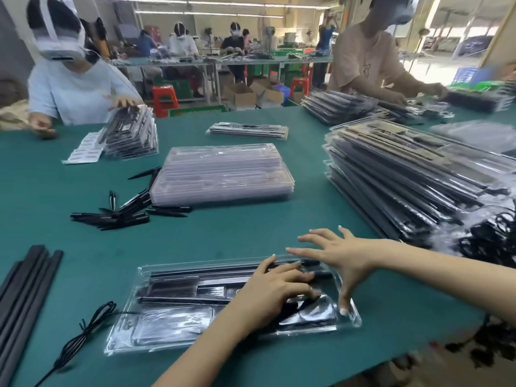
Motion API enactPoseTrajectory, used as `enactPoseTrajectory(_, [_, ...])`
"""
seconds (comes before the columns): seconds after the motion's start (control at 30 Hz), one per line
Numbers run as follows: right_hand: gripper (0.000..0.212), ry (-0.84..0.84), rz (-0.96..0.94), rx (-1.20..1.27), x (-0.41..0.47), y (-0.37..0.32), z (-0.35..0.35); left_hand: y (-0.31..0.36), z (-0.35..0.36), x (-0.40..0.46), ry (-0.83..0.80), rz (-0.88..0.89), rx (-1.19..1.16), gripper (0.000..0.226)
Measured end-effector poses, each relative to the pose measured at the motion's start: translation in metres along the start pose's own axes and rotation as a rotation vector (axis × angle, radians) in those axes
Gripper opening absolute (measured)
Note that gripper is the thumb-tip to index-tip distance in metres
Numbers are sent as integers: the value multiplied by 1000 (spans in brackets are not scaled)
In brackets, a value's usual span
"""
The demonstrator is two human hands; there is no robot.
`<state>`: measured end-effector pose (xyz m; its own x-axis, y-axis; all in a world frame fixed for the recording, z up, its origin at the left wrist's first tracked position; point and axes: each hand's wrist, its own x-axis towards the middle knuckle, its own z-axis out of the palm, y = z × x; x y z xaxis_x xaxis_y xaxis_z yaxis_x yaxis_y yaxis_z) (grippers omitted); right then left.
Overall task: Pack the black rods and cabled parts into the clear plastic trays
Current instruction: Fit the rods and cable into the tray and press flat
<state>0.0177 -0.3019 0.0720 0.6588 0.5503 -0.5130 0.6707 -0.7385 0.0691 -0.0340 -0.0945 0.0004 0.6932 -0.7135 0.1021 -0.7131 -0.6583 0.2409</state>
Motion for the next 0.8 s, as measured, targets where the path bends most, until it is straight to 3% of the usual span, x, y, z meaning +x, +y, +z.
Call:
enactPoseTrajectory(0.3, [123,-2,-9,188,1,5,1,6,-9,-5,32,-1,-93,39])
enactPoseTrajectory(0.63, [126,-22,-18,177,2,4,2,10,-14,-4,11,-9,-109,35])
enactPoseTrajectory(0.8, [143,75,41,134,2,-8,12,17,-16,-4,23,-2,-101,38])
